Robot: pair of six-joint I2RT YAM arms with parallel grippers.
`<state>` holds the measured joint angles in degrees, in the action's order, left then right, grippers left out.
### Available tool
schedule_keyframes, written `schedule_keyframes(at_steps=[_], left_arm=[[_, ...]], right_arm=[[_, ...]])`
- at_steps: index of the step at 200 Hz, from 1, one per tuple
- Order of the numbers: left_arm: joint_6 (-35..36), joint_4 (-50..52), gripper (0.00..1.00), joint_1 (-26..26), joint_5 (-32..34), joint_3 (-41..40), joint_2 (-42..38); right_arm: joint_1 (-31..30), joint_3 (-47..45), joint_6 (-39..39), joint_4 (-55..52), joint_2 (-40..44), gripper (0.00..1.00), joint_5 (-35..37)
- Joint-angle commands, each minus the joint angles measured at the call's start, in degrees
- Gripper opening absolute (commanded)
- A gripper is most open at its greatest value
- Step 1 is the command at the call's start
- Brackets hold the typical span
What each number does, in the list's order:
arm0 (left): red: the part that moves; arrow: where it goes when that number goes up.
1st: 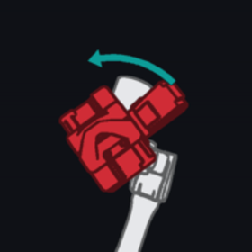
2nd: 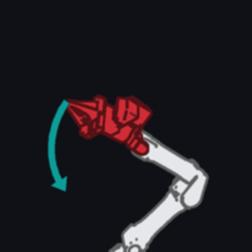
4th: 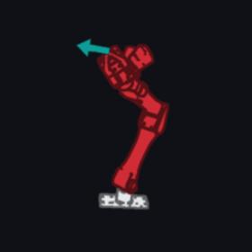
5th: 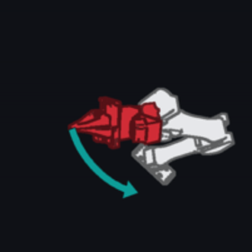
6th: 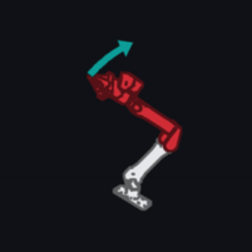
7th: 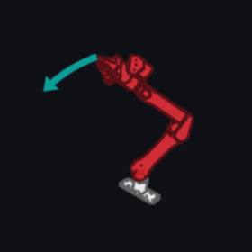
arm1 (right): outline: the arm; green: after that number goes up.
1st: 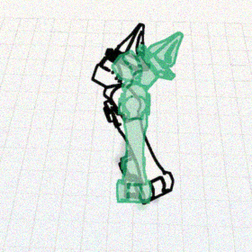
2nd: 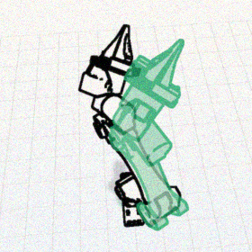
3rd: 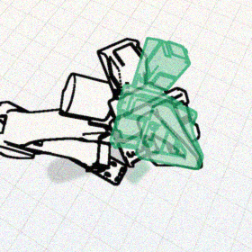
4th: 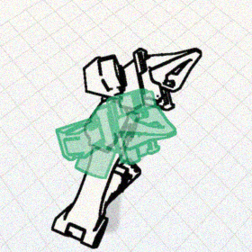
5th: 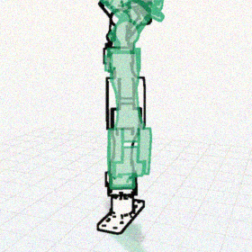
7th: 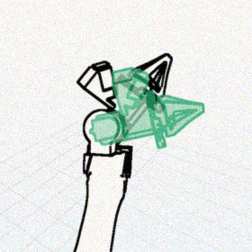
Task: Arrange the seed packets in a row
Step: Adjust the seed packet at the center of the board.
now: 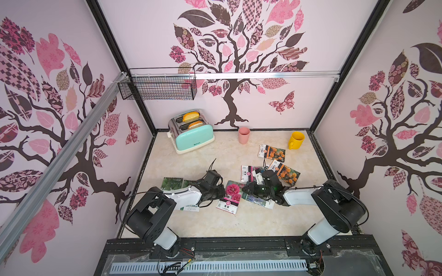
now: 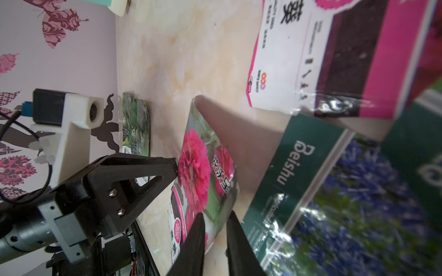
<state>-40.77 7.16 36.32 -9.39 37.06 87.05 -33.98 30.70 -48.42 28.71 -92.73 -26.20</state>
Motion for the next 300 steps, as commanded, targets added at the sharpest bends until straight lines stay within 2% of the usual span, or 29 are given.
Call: schedule_keyframes(at_steps=[1,16,27,52,72,90,141,181,210,269,300], left_arm=[[0.63,7.75,0.33,0.19,2.54,0.23,-3.49],[0.93,9.91,0.42,0.16,3.60,0.92,-6.20],[0.68,11.05,0.46,0.16,4.17,1.13,-8.14],[0.56,12.27,0.49,0.17,4.15,1.34,-10.90],[0.16,12.37,0.49,0.40,3.08,1.69,-10.98],[-0.17,12.18,0.49,1.71,3.46,2.46,-9.98],[-2.45,7.72,0.49,7.79,2.78,6.39,-0.13],[-3.48,5.22,0.49,7.89,2.35,6.05,4.22],[-4.09,4.54,0.48,6.50,2.72,4.05,3.69],[-3.82,5.35,0.48,0.86,3.91,-1.85,-2.40],[-4.98,5.56,0.48,0.27,5.16,-3.00,-4.29]], right_arm=[[-1.23,2.70,0.94,-0.33,-1.09,0.20,0.94],[-2.42,3.95,1.48,-1.24,-1.48,0.21,1.69],[-3.38,4.94,1.79,-1.74,-1.70,0.27,2.31],[-4.17,7.08,3.66,-4.54,-1.55,0.63,4.39],[-3.93,8.71,7.68,-10.31,1.77,0.85,8.53],[-2.56,8.44,9.95,-13.92,6.38,0.99,10.79],[4.07,5.89,14.53,-24.07,20.80,1.00,12.58],[5.76,3.57,15.28,-26.75,26.12,1.00,12.40],[5.76,2.71,15.01,-26.62,26.81,1.00,12.09],[5.76,2.83,14.61,-26.43,26.25,1.00,11.59],[5.76,2.79,14.31,-26.16,25.79,1.00,11.59]])
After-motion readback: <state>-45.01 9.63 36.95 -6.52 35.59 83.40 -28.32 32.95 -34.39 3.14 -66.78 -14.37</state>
